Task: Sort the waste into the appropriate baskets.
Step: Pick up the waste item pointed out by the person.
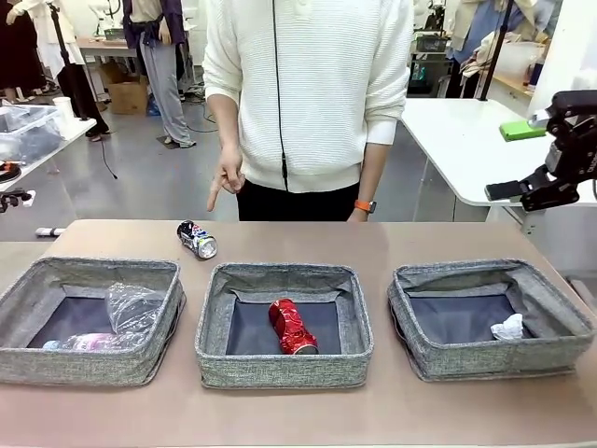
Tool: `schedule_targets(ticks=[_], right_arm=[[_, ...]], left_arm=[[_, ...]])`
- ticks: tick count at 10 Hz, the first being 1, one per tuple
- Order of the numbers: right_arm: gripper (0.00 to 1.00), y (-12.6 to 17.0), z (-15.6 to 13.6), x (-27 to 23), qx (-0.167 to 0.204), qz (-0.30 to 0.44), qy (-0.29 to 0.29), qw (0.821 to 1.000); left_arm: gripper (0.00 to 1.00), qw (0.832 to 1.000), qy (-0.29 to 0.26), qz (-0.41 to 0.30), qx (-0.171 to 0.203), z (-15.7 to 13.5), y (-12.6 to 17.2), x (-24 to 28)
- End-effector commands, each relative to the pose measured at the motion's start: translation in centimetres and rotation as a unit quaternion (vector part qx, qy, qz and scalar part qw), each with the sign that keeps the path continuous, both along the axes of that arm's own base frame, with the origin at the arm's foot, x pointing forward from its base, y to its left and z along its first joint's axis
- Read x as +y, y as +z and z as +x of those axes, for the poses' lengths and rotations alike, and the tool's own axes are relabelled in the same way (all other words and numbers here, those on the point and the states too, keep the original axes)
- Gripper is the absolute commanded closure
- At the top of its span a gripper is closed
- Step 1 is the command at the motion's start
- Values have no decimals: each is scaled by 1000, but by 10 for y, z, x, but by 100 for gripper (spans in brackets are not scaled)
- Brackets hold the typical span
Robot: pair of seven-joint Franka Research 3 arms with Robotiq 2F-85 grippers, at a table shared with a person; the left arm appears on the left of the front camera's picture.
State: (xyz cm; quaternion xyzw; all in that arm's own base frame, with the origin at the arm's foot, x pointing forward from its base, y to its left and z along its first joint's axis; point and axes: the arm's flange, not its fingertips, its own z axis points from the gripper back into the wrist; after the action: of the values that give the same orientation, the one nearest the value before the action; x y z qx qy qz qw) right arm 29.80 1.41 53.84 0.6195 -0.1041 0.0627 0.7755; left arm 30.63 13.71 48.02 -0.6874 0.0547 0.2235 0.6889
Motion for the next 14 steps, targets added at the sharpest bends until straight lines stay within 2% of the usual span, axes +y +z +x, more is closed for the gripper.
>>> schedule_targets(ticks=[1,2,3,4,5,6,7,8,9,10,12,13,14], right_arm=[[0,1,1,4,3,10,-3,1000],[0,1,1,4,3,10,-3,1000],[0,1,1,4,3,10,-3,1000],[0,1,1,4,3,10,-3,1000],[0,1,1,4,3,10,-3,1000],[0,1,1,4,3,10,-3,1000],[0,1,1,4,3,10,-3,1000],[0,1,1,4,3,10,-3,1000],[0,1,1,4,3,10,-3,1000],[0,1,1,4,3,10,-3,1000],[0,1,1,4,3,10,-3,1000],[0,1,1,4,3,10,-3,1000],[0,1,1,4,3,10,-3,1000]], left_arm=[[0,1000,1,2,-2,-2,1,1],[0,1000,0,0,0,0,0,0],[0,995,26,84,50,18,13,-30],[0,982,12,161,99,45,24,-69],[0,956,10,252,148,81,22,-115],[0,927,9,340,158,109,9,-150],[0,903,2,406,142,133,-9,-177],[0,863,-2,496,92,151,-24,-195],[0,862,-19,506,-34,161,-32,-208],[0,919,31,383,89,121,-8,-211],[0,919,31,383,89,121,-8,-211],[0,901,9,429,61,143,-25,-227],[0,882,58,466,30,181,-30,-230]])
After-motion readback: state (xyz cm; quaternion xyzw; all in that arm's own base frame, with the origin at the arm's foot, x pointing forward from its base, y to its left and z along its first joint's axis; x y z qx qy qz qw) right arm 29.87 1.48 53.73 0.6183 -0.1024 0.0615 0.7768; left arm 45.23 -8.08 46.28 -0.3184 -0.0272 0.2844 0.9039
